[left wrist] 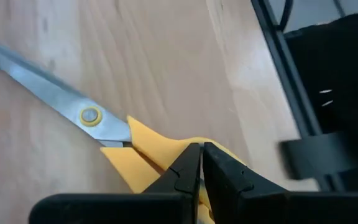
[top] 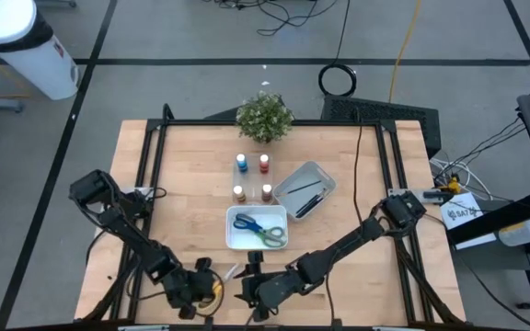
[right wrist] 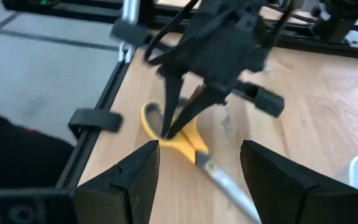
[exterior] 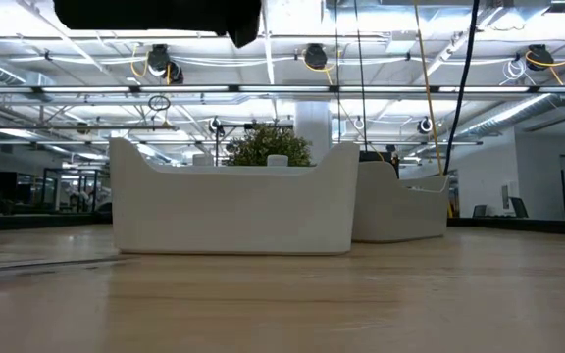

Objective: Pick & Place Paint Supplies
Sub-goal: Put the yellow scissors into the white bin

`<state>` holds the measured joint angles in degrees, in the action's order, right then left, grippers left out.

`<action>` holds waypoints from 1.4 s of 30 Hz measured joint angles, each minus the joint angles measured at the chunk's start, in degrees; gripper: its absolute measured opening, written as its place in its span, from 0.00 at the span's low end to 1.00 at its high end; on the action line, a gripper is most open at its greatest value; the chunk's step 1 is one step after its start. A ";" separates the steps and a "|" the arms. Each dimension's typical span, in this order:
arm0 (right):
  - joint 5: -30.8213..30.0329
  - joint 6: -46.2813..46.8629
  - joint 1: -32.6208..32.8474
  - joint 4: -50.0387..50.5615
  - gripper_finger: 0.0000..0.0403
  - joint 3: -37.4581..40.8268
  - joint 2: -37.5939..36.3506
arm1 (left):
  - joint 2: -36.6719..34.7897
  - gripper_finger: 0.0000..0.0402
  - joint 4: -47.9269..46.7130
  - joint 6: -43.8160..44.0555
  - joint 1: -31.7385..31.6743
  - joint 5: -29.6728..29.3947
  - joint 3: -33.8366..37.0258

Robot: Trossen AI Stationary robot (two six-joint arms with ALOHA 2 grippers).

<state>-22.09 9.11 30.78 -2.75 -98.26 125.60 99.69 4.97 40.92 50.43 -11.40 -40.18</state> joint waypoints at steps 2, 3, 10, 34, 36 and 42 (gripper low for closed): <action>-0.09 0.63 -0.43 -0.13 0.52 0.00 -0.05 | -0.88 0.09 -0.47 -3.36 -0.02 -1.88 -0.50; -0.13 0.69 -0.55 -0.17 0.52 0.00 -0.07 | -1.49 0.09 -1.01 -4.73 0.13 -3.36 -0.73; -0.22 1.34 -1.04 -0.01 0.52 -0.03 0.57 | -6.75 0.09 -6.21 -6.61 1.70 -7.63 -3.95; -0.19 3.51 -1.55 0.84 0.52 0.02 1.01 | -10.35 0.06 -44.64 49.08 9.95 -17.76 -0.13; -0.17 3.51 -1.55 0.82 0.52 0.02 1.01 | -9.19 0.05 -42.44 49.15 8.16 -13.78 1.07; -0.17 3.49 -1.55 0.83 0.52 0.02 1.01 | -8.18 0.02 -39.83 47.35 5.32 -14.37 2.15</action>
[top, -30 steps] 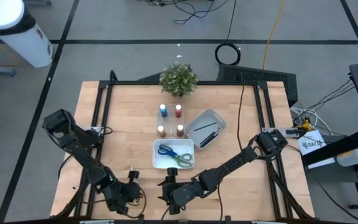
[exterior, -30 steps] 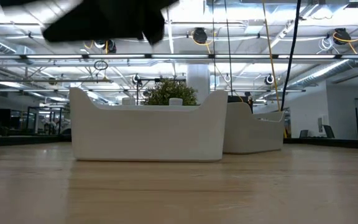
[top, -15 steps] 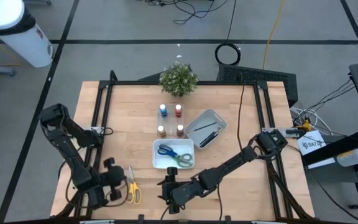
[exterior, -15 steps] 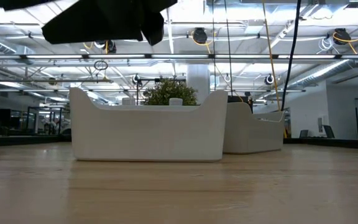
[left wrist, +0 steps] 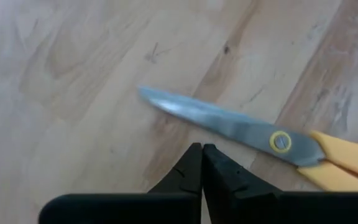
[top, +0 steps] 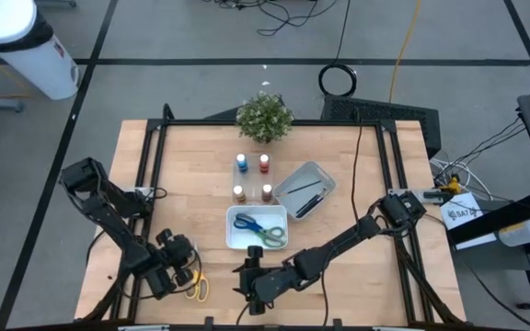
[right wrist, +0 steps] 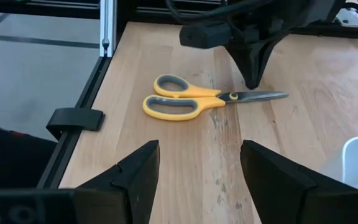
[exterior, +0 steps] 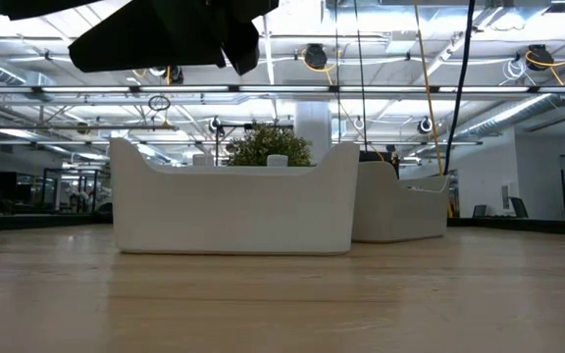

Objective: Pick & Place Paint Supplies
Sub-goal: Put the yellow scissors into the white bin

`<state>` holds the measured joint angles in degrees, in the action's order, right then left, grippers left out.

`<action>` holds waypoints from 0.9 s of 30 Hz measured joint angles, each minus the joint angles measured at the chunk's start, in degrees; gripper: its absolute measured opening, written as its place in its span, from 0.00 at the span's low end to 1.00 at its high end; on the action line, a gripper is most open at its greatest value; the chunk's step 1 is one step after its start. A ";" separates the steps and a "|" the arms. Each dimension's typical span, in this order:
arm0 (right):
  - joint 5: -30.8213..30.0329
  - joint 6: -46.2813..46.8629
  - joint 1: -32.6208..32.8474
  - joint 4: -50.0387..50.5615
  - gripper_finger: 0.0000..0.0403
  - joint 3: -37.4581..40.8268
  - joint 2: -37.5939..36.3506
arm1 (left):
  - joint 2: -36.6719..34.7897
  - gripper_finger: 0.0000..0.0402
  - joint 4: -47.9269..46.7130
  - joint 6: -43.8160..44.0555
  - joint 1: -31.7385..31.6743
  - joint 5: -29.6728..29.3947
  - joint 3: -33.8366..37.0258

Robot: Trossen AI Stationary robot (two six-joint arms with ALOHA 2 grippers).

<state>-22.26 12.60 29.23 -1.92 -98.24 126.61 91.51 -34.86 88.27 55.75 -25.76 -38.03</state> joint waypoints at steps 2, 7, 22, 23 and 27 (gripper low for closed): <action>0.02 -0.15 0.00 -0.01 0.52 0.00 0.00 | 0.03 0.03 2.18 -4.47 -0.11 -2.81 0.08; 0.01 -0.20 0.00 0.00 0.52 0.00 0.00 | 0.34 0.06 15.99 -20.80 -0.46 -7.35 0.53; 0.45 -3.20 0.15 0.04 0.52 0.00 0.00 | 1.22 0.01 36.71 -44.45 -4.23 4.19 -0.97; 1.03 -3.16 0.14 0.16 0.52 0.00 0.00 | 0.39 0.02 35.66 -44.25 -3.69 3.86 -1.18; 3.06 -2.97 0.13 -1.15 0.52 -0.04 2.00 | -1.66 0.03 33.56 -42.22 -0.99 3.22 -3.13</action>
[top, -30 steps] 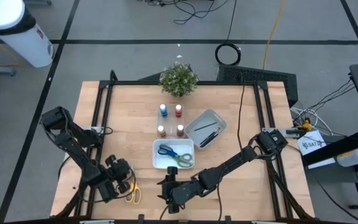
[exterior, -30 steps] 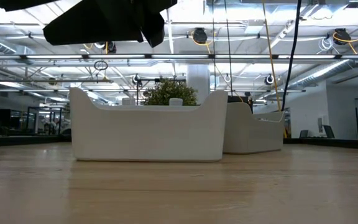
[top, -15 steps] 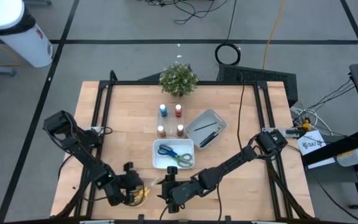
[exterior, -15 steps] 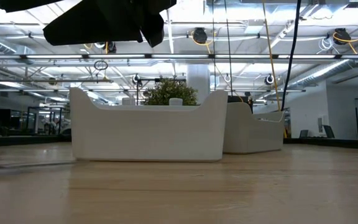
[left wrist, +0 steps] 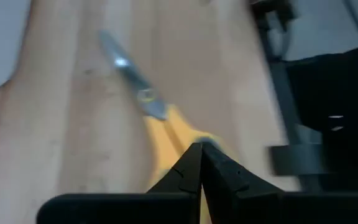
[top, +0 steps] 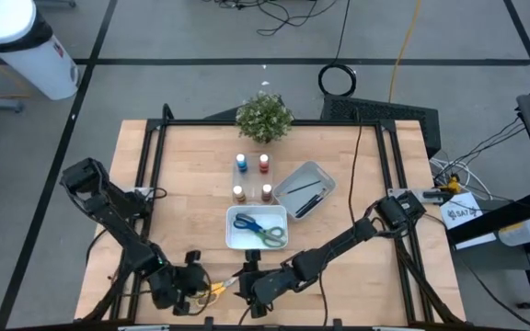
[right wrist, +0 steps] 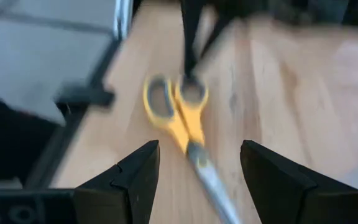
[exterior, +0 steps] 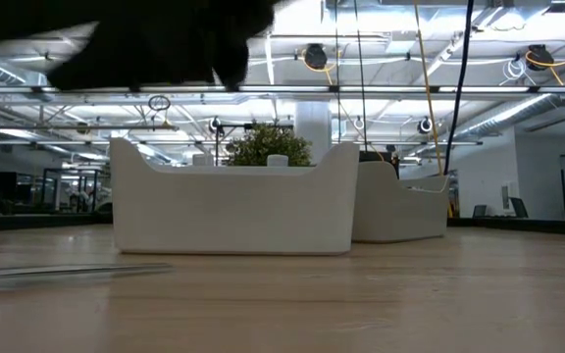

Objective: Pick & Place Paint Supplies
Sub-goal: Put the yellow scissors into the white bin

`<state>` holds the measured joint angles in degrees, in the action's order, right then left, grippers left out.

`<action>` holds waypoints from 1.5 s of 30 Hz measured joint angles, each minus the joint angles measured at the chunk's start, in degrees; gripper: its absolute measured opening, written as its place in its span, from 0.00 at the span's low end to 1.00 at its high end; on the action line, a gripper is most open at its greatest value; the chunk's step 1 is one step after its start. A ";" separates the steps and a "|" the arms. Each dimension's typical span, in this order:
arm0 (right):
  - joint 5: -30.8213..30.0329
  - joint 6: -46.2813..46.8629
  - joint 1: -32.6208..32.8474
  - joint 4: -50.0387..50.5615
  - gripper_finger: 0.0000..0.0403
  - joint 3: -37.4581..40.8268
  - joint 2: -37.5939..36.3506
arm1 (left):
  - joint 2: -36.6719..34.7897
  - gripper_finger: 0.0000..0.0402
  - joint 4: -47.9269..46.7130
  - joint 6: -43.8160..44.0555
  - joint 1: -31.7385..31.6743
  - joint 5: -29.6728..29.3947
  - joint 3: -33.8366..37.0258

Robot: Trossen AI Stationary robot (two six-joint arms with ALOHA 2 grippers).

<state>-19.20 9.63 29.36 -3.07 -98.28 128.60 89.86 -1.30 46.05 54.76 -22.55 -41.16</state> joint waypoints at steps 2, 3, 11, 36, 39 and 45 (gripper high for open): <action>0.12 -0.44 0.00 0.37 0.52 0.10 1.35 | -0.21 0.02 -0.02 0.59 1.90 -0.11 -0.89; 0.52 -0.46 0.00 -0.23 0.52 0.10 2.01 | -0.21 0.01 -0.14 1.13 2.80 -0.07 -1.25; 1.52 -2.37 -1.80 -2.47 0.52 0.08 2.59 | 1.13 0.05 -1.16 6.21 4.01 -3.28 -1.32; 1.50 -4.41 -2.29 -5.27 0.52 0.04 2.59 | 9.25 0.03 -12.58 7.34 -1.38 1.64 -1.69; 1.53 -4.35 -2.29 -4.35 0.52 0.04 2.59 | 10.78 0.02 -6.76 1.60 -4.86 2.25 -1.61; 1.52 -4.33 -2.29 -2.09 0.52 0.04 2.59 | 11.55 0.03 5.04 -8.36 -9.30 2.56 -1.07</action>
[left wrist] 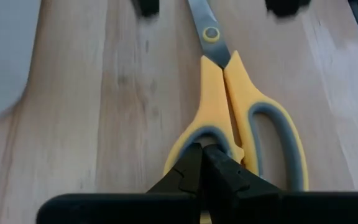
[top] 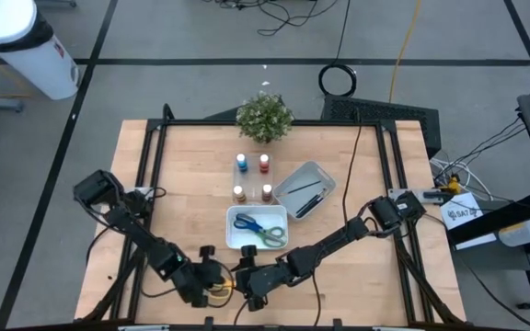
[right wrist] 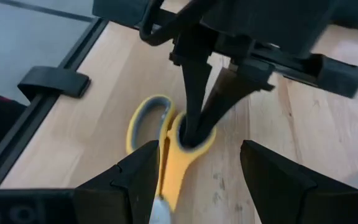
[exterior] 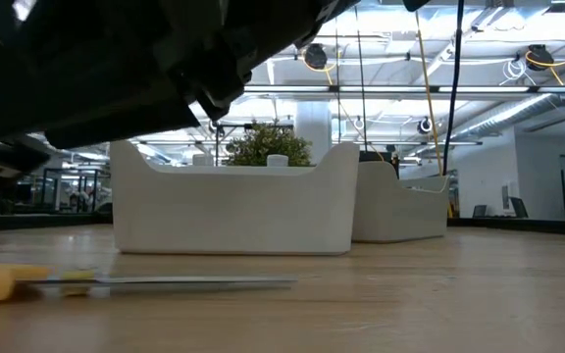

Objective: Pick & Place Paint Supplies
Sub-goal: Put the yellow scissors into the white bin

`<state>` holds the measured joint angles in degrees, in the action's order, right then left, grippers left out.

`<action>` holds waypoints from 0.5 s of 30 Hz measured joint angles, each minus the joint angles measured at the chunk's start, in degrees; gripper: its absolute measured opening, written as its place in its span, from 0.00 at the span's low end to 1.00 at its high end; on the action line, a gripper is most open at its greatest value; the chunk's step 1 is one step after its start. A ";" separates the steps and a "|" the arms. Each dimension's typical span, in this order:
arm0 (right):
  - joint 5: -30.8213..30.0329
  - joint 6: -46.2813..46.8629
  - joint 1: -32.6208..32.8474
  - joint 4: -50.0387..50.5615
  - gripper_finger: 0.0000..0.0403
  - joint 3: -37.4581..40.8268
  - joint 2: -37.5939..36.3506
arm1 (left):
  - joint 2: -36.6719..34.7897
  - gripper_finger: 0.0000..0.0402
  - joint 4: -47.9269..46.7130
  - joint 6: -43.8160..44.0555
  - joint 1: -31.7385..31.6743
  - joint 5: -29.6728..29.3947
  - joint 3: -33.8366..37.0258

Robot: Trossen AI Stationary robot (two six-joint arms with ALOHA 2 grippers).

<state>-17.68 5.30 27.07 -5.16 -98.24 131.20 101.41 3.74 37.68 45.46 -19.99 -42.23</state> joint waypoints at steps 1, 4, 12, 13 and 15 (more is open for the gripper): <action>0.01 0.00 0.05 0.29 0.52 0.00 0.00 | 0.01 0.03 1.00 -1.19 -0.50 -0.01 -0.04; -0.05 1.13 0.40 0.85 0.52 0.00 0.00 | 0.13 0.01 1.51 -3.09 -1.56 -1.14 -0.29; -0.42 4.52 2.27 2.24 0.52 0.00 0.00 | -0.02 0.03 0.08 -9.88 -3.05 -6.63 -5.23; -1.21 4.52 2.45 3.29 0.52 0.00 0.00 | -0.02 0.03 -0.15 -10.81 -2.89 -6.21 -6.15; -3.60 4.36 2.77 6.18 0.52 0.00 0.00 | 0.00 0.01 -0.65 -12.58 -2.50 -4.94 -7.88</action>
<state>-21.28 9.66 29.84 1.02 -98.24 131.20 101.41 3.09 25.10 42.95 -24.93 -50.11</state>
